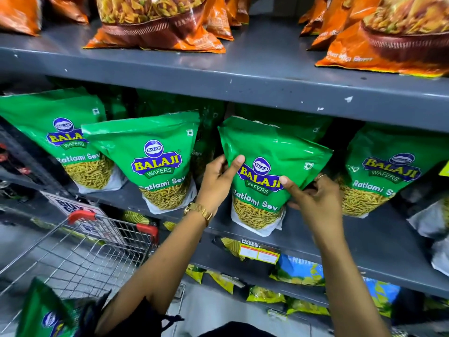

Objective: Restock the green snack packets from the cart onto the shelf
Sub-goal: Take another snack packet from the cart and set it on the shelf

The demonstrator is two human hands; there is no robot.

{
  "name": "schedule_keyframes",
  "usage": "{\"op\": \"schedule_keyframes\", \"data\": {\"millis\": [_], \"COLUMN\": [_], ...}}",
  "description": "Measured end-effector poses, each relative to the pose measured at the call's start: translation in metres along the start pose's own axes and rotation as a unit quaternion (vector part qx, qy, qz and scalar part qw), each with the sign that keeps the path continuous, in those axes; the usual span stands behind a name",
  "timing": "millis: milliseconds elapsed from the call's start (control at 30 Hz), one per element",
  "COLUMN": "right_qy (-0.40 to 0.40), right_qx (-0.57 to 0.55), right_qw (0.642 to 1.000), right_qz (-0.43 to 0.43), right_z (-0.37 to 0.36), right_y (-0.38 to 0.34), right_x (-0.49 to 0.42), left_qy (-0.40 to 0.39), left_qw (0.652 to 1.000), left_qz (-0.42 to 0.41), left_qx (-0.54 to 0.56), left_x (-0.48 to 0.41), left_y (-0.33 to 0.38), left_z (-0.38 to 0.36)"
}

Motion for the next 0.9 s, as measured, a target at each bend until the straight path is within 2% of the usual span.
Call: {"op": "schedule_keyframes", "data": {"millis": [133,267,400,467,533,633,700,833,900], "right_qy": [0.034,0.141,0.233,0.225,0.155,-0.042,-0.164,-0.369,-0.465], "right_qx": [0.025,-0.056,0.102,0.144,0.137,0.101,0.09,0.06,0.054], "right_qw": [0.999,0.983,0.933,0.907,0.909,0.931,0.93,0.901,0.868], "right_qz": [0.017,0.1,0.256,0.324,0.361,0.348,0.317,0.22,0.168], "right_z": [0.0,0.005,-0.008,-0.033,-0.07,-0.146,-0.198,-0.299,-0.351], "right_y": [-0.003,-0.019,-0.053,-0.067,-0.07,-0.058,-0.043,-0.007,0.016], "right_x": [0.005,0.022,0.064,0.084,0.094,0.104,0.114,0.146,0.17], "left_qy": [0.01,0.041,0.085,0.095,0.106,0.148,0.189,0.291,0.33], "left_qw": [1.0,0.998,0.994,0.992,0.988,0.976,0.965,0.939,0.922], "left_qz": [0.002,-0.002,-0.022,-0.037,-0.059,-0.077,-0.066,0.028,0.143], "left_qx": [-0.014,-0.053,-0.059,-0.076,-0.1,-0.141,-0.167,-0.182,-0.146], "left_x": [0.0,0.017,0.051,0.071,0.091,0.124,0.147,0.207,0.245], "left_y": [-0.003,-0.011,-0.013,-0.013,-0.011,-0.016,-0.025,-0.062,-0.097], "left_z": [0.001,0.012,0.035,0.051,0.07,0.112,0.144,0.221,0.257]}}
Point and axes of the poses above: each hand's wrist, its own x-axis away from the middle knuckle, its own z-axis out of the back of the hand, y = z × x, the point moved 8 cm from there along -x, towards the middle knuckle, and after that the axes turned 2 degrees about -y, right-handed, at the moved point
